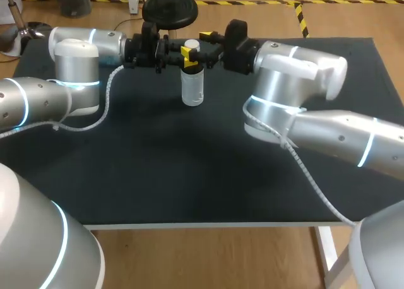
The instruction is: Unscrew the bottle cap
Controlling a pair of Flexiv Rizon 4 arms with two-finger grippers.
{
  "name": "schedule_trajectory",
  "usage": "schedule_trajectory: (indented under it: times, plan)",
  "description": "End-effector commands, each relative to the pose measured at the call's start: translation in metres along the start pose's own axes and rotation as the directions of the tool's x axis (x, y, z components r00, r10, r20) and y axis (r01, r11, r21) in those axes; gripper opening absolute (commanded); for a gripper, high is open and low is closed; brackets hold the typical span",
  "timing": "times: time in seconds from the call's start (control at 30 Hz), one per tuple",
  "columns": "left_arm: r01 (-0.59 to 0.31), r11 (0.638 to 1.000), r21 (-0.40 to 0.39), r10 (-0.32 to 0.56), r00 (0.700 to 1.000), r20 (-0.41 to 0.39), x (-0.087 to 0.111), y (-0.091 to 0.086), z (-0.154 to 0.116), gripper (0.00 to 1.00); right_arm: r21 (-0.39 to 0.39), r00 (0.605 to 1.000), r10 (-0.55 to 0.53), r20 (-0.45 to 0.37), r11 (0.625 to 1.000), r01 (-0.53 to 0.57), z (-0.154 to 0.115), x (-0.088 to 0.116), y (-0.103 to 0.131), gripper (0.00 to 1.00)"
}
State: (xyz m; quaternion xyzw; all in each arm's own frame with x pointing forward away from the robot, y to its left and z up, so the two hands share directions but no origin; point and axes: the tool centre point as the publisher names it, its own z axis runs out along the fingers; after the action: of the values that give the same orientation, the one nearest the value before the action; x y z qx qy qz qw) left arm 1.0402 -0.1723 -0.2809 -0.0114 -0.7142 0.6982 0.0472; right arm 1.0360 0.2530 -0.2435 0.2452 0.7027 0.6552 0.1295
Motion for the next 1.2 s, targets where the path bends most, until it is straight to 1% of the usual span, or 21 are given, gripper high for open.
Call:
schedule_trajectory:
  times: [0.03, 0.27, 0.67, 0.7, 0.73, 0.77, 0.8, 0.83, 0.87, 0.9, 1.07, 1.2]
  plan:
    - [-0.001, 1.0, 0.001, 0.001, 1.0, 0.0, 0.0, 0.0, 0.0, 0.0, -0.004, 1.0, 0.0, 0.008, 1.0, 0.0, 0.008, 0.0, -0.003, 1.0]
    - [-0.001, 1.0, 0.001, 0.001, 1.0, 0.0, 0.0, 0.0, 0.0, 0.0, -0.023, 1.0, -0.002, 0.008, 1.0, 0.002, 0.013, 0.002, -0.004, 1.0]
    - [-0.001, 1.0, 0.001, 0.001, 1.0, 0.0, 0.0, 0.0, 0.0, 0.0, -0.032, 1.0, -0.008, 0.018, 0.999, 0.008, 0.018, 0.001, -0.006, 1.0]
    - [-0.001, 1.0, 0.001, 0.001, 1.0, 0.0, 0.0, 0.0, 0.0, 0.0, -0.032, 1.0, -0.008, 0.019, 0.999, 0.009, 0.018, 0.001, -0.006, 0.86]
    - [-0.001, 1.0, 0.001, 0.001, 1.0, 0.0, 0.0, 0.0, 0.0, 0.0, -0.032, 1.0, -0.009, 0.02, 0.999, 0.009, 0.018, 0.0, -0.007, 0.69]
    - [-0.001, 1.0, 0.001, 0.001, 1.0, 0.0, 0.0, 0.0, 0.0, 0.0, -0.033, 1.0, -0.009, 0.022, 0.999, 0.009, 0.018, 0.0, -0.007, 0.47]
    - [-0.001, 1.0, 0.001, 0.001, 1.0, 0.0, 0.0, 0.0, 0.0, 0.0, -0.033, 1.0, -0.009, 0.023, 0.999, 0.01, 0.018, -0.001, -0.007, 0.36]
    - [-0.001, 1.0, 0.001, 0.001, 1.0, 0.0, 0.0, 0.0, 0.0, 0.0, -0.033, 1.0, -0.01, 0.024, 0.999, 0.011, 0.018, -0.001, -0.007, 0.33]
    - [-0.001, 1.0, 0.001, 0.001, 1.0, 0.0, 0.0, 0.0, 0.0, 0.0, -0.034, 1.0, -0.01, 0.024, 0.999, 0.011, 0.018, -0.002, -0.008, 0.09]
    - [-0.001, 1.0, 0.001, 0.001, 1.0, 0.0, 0.0, 0.0, 0.0, 0.0, -0.034, 1.0, -0.01, 0.023, 0.999, 0.01, 0.018, -0.002, -0.008, 0.0]
    - [-0.001, 1.0, 0.001, 0.001, 1.0, 0.0, 0.0, 0.0, 0.0, 0.0, -0.034, 1.0, -0.008, 0.018, 0.999, 0.009, 0.016, -0.005, -0.011, 0.0]
    - [-0.001, 1.0, 0.001, 0.001, 1.0, 0.0, 0.0, 0.0, 0.0, 0.0, -0.036, 1.0, -0.008, -0.014, 0.999, 0.008, 0.015, -0.008, -0.013, 0.0]
